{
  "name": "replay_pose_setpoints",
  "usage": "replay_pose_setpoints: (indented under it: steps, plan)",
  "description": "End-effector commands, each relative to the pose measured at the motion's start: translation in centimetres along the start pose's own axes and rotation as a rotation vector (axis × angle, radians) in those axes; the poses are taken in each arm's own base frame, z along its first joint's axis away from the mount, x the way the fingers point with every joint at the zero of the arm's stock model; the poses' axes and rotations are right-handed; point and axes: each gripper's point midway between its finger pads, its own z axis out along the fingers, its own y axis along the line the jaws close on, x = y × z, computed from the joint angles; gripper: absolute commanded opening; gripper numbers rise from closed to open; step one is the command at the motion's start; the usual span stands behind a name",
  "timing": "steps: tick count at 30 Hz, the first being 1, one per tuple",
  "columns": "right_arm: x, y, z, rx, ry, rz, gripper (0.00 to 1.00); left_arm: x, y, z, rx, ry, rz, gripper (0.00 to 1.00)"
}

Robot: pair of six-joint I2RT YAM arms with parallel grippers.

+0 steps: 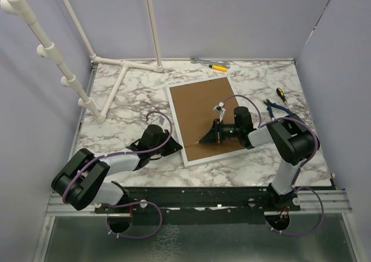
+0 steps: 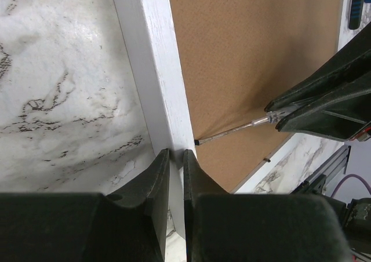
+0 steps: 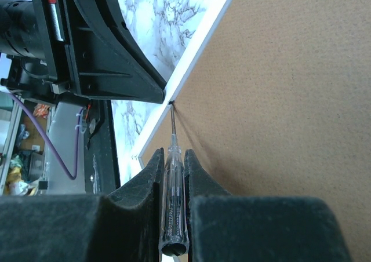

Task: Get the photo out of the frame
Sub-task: Release the photo frame item from the photo frame.

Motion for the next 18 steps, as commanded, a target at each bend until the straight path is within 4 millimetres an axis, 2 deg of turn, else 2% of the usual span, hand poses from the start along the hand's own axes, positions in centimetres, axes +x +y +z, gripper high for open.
replay_pose_setpoints:
  steps: [1, 8, 18]
  plan:
    - [0.1, -0.2, 0.3, 0.006, 0.019, 0.004, 0.01, 0.4, -0.3, 0.3, 0.020, 0.027, 0.014, 0.12]
    - [-0.4, 0.5, 1.3, 0.074, 0.096, -0.058, 0.01, 0.5, -0.4, 0.6, 0.025, 0.040, 0.033, 0.05]
    - [-1.9, 3.4, 3.2, 0.121, 0.170, -0.137, 0.01, 0.7, -0.4, 0.7, 0.028, 0.052, 0.040, 0.05]
